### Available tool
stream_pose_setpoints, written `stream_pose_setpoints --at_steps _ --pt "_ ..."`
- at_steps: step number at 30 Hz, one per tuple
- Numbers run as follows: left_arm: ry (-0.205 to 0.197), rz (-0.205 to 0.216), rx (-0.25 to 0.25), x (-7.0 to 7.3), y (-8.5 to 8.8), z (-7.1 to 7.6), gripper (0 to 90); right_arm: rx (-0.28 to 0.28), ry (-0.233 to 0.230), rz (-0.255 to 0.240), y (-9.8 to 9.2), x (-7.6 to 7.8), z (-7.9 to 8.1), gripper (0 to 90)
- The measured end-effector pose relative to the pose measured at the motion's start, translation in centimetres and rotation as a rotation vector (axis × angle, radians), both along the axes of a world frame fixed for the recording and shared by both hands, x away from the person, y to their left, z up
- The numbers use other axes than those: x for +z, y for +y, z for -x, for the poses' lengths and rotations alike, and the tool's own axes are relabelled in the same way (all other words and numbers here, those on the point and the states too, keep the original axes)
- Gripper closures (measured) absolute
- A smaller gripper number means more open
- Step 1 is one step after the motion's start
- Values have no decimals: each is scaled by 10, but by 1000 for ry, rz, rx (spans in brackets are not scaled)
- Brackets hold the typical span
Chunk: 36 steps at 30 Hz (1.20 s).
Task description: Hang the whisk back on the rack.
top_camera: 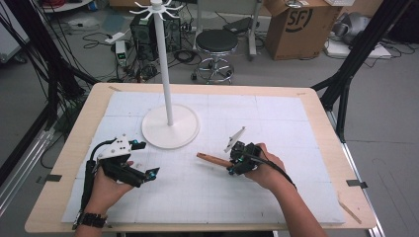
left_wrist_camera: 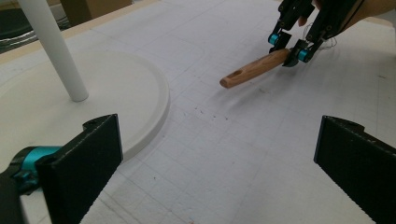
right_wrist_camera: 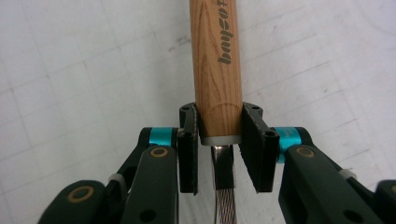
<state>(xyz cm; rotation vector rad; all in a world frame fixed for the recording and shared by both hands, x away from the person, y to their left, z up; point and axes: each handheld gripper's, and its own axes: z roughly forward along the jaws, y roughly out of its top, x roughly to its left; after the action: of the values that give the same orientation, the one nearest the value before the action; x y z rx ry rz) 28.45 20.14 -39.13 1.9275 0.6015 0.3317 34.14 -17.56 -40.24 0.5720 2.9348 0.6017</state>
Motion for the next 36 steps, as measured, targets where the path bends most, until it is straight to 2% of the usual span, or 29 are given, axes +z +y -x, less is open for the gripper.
stream_pose_setpoints --at_steps 7,11,18,22,28,31,36 --pt "-1 4 4 1 2 0 17 -15 -47 -157 -12 21 3 696" --pt "-5 7 3 1 1 0 17 -16 -59 -226 -15 37 4 698" --pt "-10 10 5 3 3 1 17 -16 -93 -335 -18 59 5 698" --pt "-11 18 9 4 4 2 17 -19 -106 -379 -21 70 2 699" --pt "-18 22 9 7 5 2 17 -15 -123 -484 -23 88 -3 699" --pt "-22 25 9 7 6 3 16 -6 -158 -515 -24 96 -5 699" --pt "-28 25 6 8 7 3 17 -14 -179 -568 -25 107 -8 699"
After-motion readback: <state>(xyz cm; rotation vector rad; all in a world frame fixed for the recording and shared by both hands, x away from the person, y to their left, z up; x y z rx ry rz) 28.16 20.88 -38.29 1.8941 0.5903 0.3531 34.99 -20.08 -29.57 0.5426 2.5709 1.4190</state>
